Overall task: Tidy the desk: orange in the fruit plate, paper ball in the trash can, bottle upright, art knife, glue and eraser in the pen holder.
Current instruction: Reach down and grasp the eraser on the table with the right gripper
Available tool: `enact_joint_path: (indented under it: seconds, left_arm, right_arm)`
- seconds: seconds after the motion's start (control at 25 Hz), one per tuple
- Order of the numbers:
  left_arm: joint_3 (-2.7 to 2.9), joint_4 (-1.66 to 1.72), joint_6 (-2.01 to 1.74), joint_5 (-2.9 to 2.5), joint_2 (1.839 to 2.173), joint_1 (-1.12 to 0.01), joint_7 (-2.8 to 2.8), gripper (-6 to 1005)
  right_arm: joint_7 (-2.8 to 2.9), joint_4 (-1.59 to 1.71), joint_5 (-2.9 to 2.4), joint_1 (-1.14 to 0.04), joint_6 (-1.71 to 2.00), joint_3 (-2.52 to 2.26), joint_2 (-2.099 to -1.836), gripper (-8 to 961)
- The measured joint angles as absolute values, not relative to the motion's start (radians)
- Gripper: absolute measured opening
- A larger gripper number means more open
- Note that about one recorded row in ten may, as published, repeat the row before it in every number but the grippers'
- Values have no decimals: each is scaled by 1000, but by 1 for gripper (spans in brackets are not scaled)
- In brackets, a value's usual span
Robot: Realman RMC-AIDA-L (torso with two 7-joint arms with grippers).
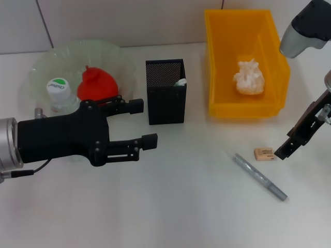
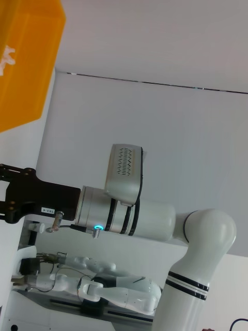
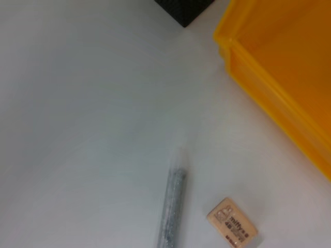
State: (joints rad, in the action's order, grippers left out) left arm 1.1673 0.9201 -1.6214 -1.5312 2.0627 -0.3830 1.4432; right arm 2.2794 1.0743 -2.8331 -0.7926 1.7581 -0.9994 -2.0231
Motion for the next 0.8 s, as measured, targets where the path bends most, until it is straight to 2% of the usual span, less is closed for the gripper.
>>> enact_joint_path:
  seconds: [0.8]
  left_arm:
    - [1167, 910, -1621, -1553, 2063, -394, 1443, 802]
  right_arm:
    - [2183, 968, -2885, -843, 1687, -1016, -2026, 571]
